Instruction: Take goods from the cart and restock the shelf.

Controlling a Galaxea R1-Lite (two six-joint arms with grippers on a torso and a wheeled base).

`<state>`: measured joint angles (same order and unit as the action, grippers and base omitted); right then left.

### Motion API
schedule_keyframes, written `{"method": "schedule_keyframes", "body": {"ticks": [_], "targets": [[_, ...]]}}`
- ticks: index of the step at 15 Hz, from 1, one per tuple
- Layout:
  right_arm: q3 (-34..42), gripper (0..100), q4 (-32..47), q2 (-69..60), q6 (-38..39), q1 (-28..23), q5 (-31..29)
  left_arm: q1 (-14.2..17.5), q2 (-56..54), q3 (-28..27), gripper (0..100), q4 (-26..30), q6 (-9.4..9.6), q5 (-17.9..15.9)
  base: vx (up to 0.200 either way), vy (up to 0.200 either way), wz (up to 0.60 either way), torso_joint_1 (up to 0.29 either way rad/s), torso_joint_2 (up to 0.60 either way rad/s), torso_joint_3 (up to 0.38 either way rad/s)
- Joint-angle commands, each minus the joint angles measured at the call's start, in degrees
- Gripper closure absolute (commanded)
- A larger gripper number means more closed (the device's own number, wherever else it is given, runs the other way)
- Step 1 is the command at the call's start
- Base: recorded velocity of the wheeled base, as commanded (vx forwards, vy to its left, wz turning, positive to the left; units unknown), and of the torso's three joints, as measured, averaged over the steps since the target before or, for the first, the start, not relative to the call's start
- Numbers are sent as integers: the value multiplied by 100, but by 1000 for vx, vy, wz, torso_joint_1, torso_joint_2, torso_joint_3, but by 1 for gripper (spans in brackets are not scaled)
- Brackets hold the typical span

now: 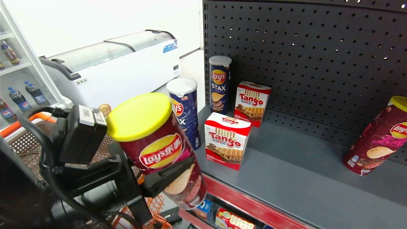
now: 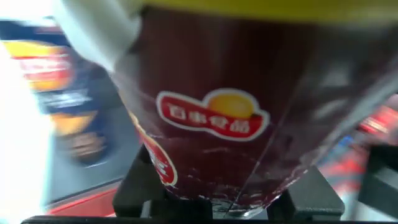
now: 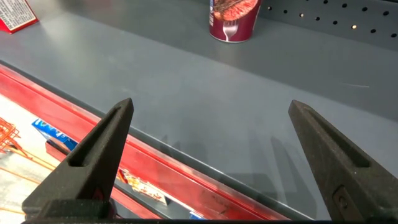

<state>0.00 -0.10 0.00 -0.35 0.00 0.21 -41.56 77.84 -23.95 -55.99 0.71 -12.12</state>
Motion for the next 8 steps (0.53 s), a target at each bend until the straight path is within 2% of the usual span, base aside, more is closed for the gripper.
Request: {"method": "schedule_keyframes", "body": {"ticks": [1, 5, 7, 8], "targets": [[0, 0, 1, 0, -9, 0, 6, -168, 100, 5, 100, 18, 0, -326, 0, 0, 0, 0, 0, 0], [0, 0, -8, 0, -9, 0, 6, -37, 74, 14, 100, 220, 8, -968, 0, 0, 0, 0, 0, 0], [0, 0, -8, 0, -9, 0, 6, -72, 56, 14, 100, 396, 44, -1082, 0, 0, 0, 0, 0, 0], [0, 0, -8, 0, -9, 0, 6, -72, 56, 5, 100, 414, 131, -1117, 0, 0, 0, 0, 0, 0]]}}
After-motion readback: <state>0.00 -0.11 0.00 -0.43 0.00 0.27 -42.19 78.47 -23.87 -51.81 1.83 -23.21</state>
